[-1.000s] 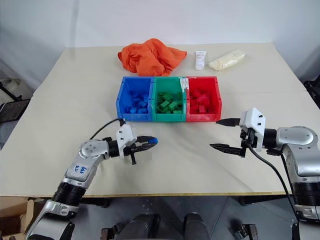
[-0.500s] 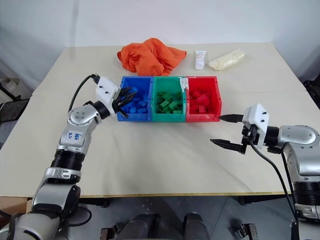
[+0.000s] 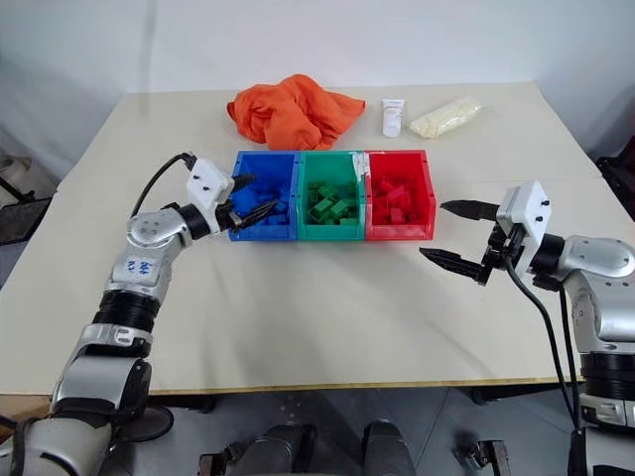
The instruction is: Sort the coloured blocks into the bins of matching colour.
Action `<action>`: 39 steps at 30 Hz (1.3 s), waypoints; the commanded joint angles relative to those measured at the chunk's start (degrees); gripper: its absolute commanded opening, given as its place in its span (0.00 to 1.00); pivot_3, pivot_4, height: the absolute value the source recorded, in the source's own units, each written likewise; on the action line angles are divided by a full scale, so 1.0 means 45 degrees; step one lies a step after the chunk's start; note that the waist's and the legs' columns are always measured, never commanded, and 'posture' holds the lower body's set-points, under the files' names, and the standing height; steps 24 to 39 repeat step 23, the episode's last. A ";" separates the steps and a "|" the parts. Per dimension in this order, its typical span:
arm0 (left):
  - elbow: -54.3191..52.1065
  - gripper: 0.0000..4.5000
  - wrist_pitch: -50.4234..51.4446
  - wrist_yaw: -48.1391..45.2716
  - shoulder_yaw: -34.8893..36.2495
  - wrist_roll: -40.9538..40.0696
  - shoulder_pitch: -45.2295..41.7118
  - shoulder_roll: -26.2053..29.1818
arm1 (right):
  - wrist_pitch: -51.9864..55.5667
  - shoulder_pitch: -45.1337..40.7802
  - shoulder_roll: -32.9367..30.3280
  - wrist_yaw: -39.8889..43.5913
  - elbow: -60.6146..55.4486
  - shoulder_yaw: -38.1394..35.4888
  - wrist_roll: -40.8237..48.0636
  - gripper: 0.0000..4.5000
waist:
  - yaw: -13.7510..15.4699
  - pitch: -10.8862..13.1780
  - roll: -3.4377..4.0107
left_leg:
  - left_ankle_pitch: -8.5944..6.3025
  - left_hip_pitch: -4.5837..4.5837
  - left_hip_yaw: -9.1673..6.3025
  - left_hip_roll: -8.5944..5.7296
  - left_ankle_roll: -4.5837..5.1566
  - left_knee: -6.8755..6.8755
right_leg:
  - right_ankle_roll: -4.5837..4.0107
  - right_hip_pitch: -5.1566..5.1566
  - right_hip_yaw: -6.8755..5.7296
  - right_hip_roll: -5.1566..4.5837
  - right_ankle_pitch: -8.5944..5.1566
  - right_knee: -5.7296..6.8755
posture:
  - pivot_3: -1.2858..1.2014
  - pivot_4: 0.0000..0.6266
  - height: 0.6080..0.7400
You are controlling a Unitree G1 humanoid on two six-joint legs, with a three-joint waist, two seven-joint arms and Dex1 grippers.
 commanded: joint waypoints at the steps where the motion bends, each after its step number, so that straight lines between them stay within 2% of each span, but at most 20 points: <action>1: -0.2821 0.74 0.2309 -0.1580 0.0759 -0.2326 0.0904 0.0639 | -0.0218 -0.0374 -0.0100 0.0227 0.0033 -0.0203 0.0167 1.00 | 0.0012 0.0000 0.0000 | 0.0000 0.0000 -0.0002 0.0000 0.0000 0.0004 | 0.0000 0.0000 0.0003 0.0000 0.0000 0.0003 | 0.52 0.24 1.00; 3: -0.4834 0.74 0.3794 -0.2443 0.1037 -0.3503 0.2105 0.1403 | -0.0280 -0.0572 -0.0221 0.0509 0.0350 -0.0091 0.0068 1.00 | -0.0055 0.0001 -0.0001 | 0.0000 -0.0008 -0.0001 0.0002 0.0000 0.0005 | 0.0000 -0.0004 0.0029 -0.0002 0.0000 0.0003 | 0.52 0.24 1.00; 5: -0.5729 0.74 0.4421 -0.3303 0.1584 -0.4423 0.2973 0.2202 | -0.0317 -0.0693 -0.0401 0.0925 0.0677 0.0045 -0.0058 1.00 | -0.0110 0.0001 0.0000 | 0.0000 -0.0004 -0.0008 0.0008 0.0000 -0.0006 | -0.0001 -0.0004 0.0042 -0.0004 0.0000 0.0004 | 0.52 0.24 1.00; 11: -0.6028 0.74 0.4268 -0.5041 0.3121 -0.5181 0.4775 0.4084 | -0.0910 -0.0874 -0.1110 0.2258 0.2080 0.0418 -0.0700 1.00 | -0.0050 0.0003 0.0006 | 0.0001 -0.0001 -0.0009 0.0010 -0.0002 -0.0001 | -0.0007 0.0001 0.0035 -0.0002 -0.0003 -0.0029 | 0.52 0.24 1.00; 16: -0.4759 0.74 0.3645 -0.6713 0.3977 -0.5157 0.6074 0.5283 | -0.1698 -0.1358 -0.1560 0.3203 0.3608 0.0738 -0.1324 1.00 | -0.0006 0.0015 0.0027 | -0.0001 0.0000 -0.0003 0.0010 0.0000 -0.0023 | -0.0011 -0.0003 0.0036 -0.0005 -0.0006 -0.0044 | 0.52 0.24 1.00; 20: -0.4023 0.74 0.3096 -0.6920 0.4265 -0.5023 0.6285 0.5386 | -0.1983 -0.1732 -0.1520 0.3393 0.4250 0.0806 -0.1491 1.00 | 0.0003 0.0024 0.0041 | -0.0001 0.0005 0.0001 0.0011 -0.0001 -0.0021 | -0.0014 -0.0004 0.0038 -0.0004 -0.0007 -0.0058 | 0.52 0.24 1.00; 39: -0.4014 0.74 0.3145 -0.7029 0.4212 -0.5083 0.6363 0.5435 | -0.2060 -0.1860 -0.1487 0.3476 0.4442 0.0861 -0.1562 1.00 | 0.0030 0.0025 0.0042 | -0.0001 0.0003 0.0001 0.0009 -0.0001 -0.0020 | -0.0014 -0.0005 0.0039 -0.0006 -0.0007 -0.0049 | 0.52 0.24 1.00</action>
